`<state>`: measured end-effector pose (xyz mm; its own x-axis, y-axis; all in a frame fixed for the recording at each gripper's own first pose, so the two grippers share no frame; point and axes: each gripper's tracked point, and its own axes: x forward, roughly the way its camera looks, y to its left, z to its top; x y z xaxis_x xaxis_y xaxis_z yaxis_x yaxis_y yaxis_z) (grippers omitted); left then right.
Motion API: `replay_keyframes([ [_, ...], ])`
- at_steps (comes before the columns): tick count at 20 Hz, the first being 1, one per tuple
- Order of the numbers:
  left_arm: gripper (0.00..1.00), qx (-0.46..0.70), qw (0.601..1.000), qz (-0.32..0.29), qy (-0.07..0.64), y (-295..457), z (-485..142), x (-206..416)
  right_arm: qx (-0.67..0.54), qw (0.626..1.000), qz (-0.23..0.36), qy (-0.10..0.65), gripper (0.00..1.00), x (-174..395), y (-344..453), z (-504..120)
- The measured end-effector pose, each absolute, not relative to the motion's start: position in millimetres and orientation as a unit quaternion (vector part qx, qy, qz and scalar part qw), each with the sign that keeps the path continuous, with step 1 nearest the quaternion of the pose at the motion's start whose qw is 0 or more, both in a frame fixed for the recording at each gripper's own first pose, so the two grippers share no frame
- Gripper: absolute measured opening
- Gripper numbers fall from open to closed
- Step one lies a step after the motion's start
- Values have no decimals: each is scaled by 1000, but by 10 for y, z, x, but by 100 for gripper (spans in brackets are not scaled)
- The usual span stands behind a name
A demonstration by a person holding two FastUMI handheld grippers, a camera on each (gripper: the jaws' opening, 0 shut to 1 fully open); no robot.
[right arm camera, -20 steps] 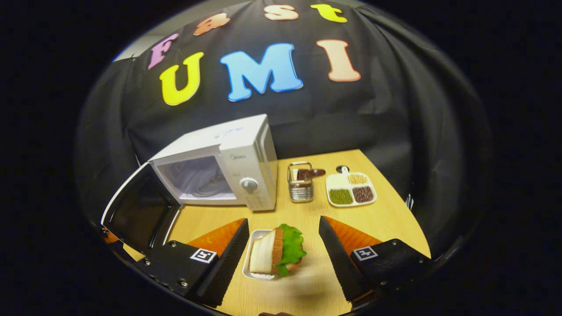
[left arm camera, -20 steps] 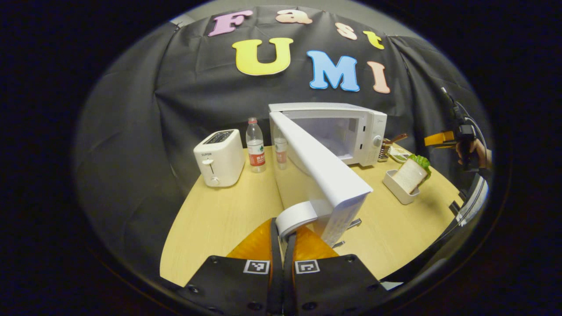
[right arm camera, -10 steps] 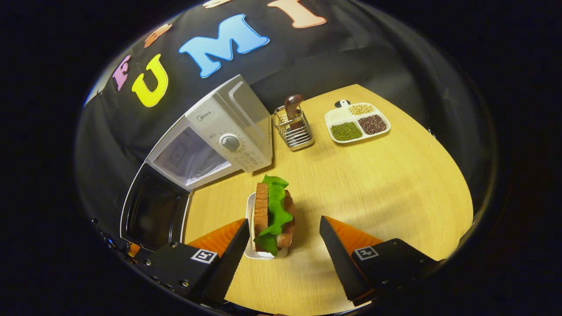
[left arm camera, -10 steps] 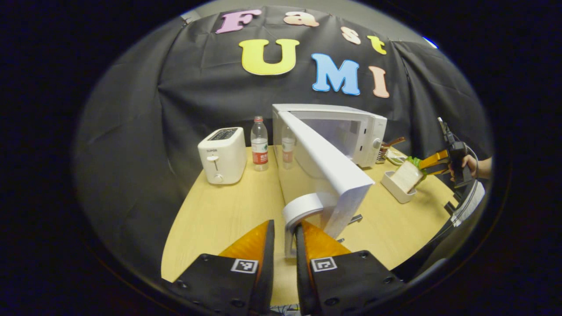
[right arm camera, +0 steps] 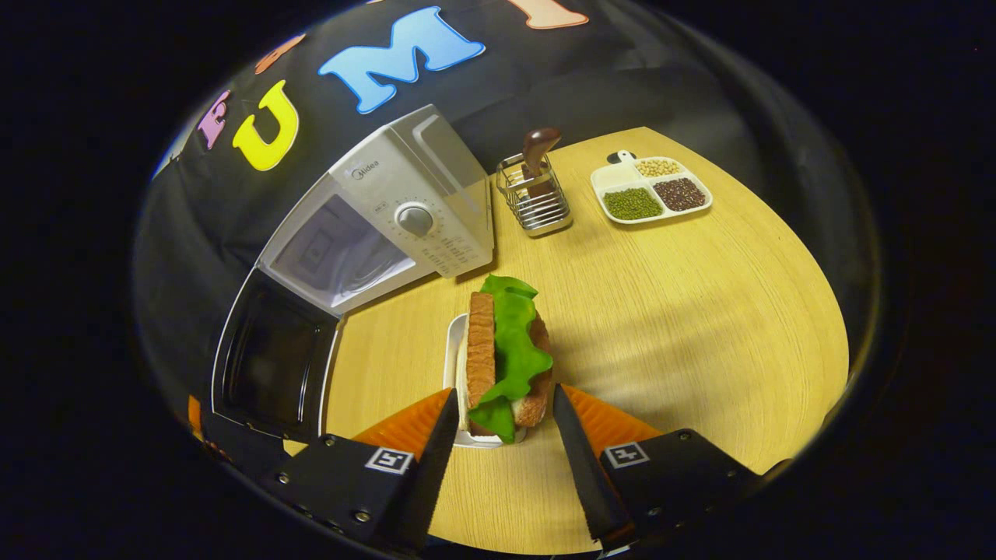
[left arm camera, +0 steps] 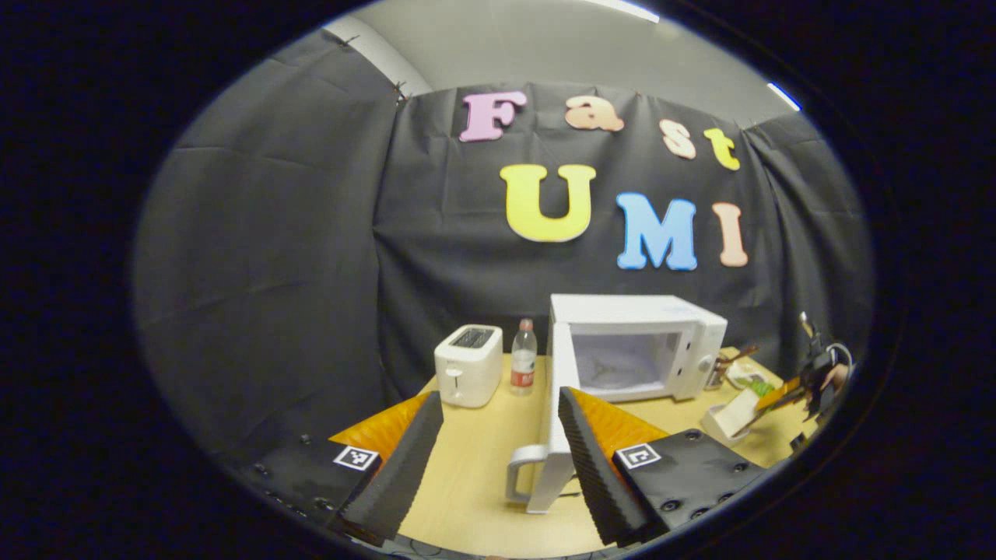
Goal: Open the microwave oven with the left hand, put the food in, and close the microwave oven.
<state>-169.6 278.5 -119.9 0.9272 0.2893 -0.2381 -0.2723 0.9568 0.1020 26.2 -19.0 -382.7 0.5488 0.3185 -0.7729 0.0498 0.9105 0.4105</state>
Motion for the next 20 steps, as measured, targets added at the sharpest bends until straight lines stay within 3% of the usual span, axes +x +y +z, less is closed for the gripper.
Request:
replay_keyframes([
  [2, 94, 35, 987, 119, 98, 2475, -942, -1543, 216, 853, 77, 469, 73, 257, -141, -3808],
  [3, 94, 42, 989, 109, 88, 2367, -851, -1461, 234, 851, 82, 463, 43, 284, -101, -3800],
  [4, 95, 46, 991, 95, 84, 2213, -809, -1352, 240, 854, 77, 456, 44, 300, -108, -3804],
  [5, 94, 46, 992, 82, 82, 2072, -799, -1269, 246, 853, 83, 453, 28, 304, -71, -3816],
  [6, 94, 45, 993, 71, 81, 1941, -791, -1210, 242, 856, 78, 451, 28, 296, -76, -3830],
  [7, 94, 43, 994, 60, 79, 1813, -793, -1142, 246, 857, 85, 445, 20, 289, -57, -3784],
  [15, 96, 15, 998, 41, 54, 1336, -640, -848, 283, 868, 116, 391, 19, 247, 179, -3237],
  [20, 96, 18, 998, 44, 46, 1260, -540, -817, 357, 852, 178, 340, 19, 340, 607, -2672],
])
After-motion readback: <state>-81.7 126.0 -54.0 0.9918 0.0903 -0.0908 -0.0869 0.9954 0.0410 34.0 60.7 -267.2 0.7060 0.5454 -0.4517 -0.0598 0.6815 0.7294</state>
